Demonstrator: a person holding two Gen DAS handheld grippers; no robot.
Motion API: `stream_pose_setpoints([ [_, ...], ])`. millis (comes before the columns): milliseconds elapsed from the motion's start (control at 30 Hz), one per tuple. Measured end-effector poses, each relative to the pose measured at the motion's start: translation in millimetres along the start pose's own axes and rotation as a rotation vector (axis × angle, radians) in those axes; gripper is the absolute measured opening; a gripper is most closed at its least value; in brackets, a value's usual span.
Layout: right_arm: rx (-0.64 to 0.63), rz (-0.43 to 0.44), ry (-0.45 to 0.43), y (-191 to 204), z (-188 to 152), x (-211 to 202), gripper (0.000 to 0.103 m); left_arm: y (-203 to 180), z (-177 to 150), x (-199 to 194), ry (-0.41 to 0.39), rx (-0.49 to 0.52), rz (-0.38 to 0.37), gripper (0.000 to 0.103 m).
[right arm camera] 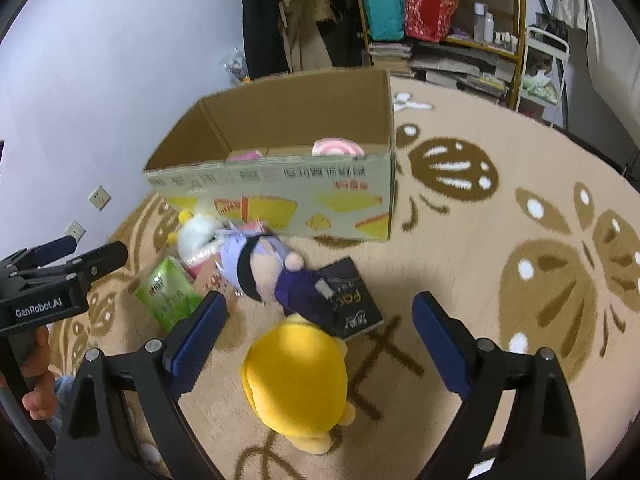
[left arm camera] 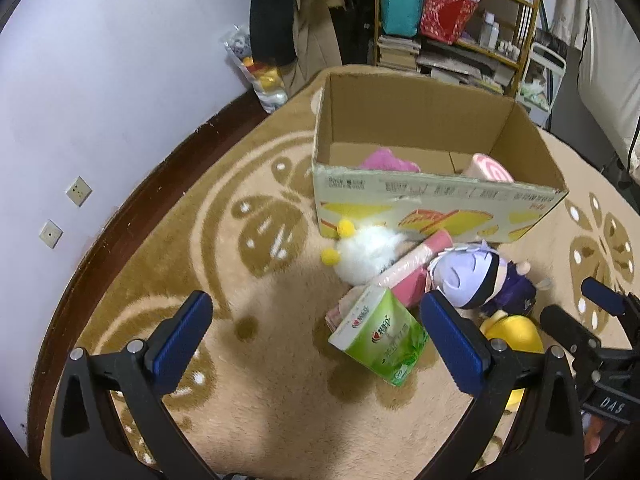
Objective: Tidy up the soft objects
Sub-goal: 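Grasp the green tissue pack with the left tool while the right tool grasps the yellow plush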
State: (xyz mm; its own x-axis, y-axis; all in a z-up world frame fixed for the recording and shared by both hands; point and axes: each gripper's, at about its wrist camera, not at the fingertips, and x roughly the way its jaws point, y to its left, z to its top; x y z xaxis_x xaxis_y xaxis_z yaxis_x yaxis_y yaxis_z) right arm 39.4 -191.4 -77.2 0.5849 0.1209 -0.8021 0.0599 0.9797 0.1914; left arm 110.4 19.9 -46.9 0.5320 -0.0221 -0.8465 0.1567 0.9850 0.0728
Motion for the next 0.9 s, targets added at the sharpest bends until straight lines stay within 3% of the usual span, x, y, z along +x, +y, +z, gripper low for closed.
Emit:
stream_pose_setpoints([
  [233, 0.02, 0.018, 0.066, 3, -16, 23, 0.098, -9, -5, 16, 0.024, 0.034, 0.037, 0.102],
  [700, 0.007, 0.01, 0.18, 7, -32, 49, 0.098, -11, -11, 41, 0.12, 0.027, -0.024, 0.101],
  [867, 0.003, 0.011, 0.215, 10, -37, 58, 0.098, -17, -15, 46, 0.148, 0.053, -0.03, 0.085],
  [900, -0.002, 0.01, 0.222, 11, -38, 59, 0.098, -20, -16, 46, 0.145, 0.065, -0.033, 0.075],
])
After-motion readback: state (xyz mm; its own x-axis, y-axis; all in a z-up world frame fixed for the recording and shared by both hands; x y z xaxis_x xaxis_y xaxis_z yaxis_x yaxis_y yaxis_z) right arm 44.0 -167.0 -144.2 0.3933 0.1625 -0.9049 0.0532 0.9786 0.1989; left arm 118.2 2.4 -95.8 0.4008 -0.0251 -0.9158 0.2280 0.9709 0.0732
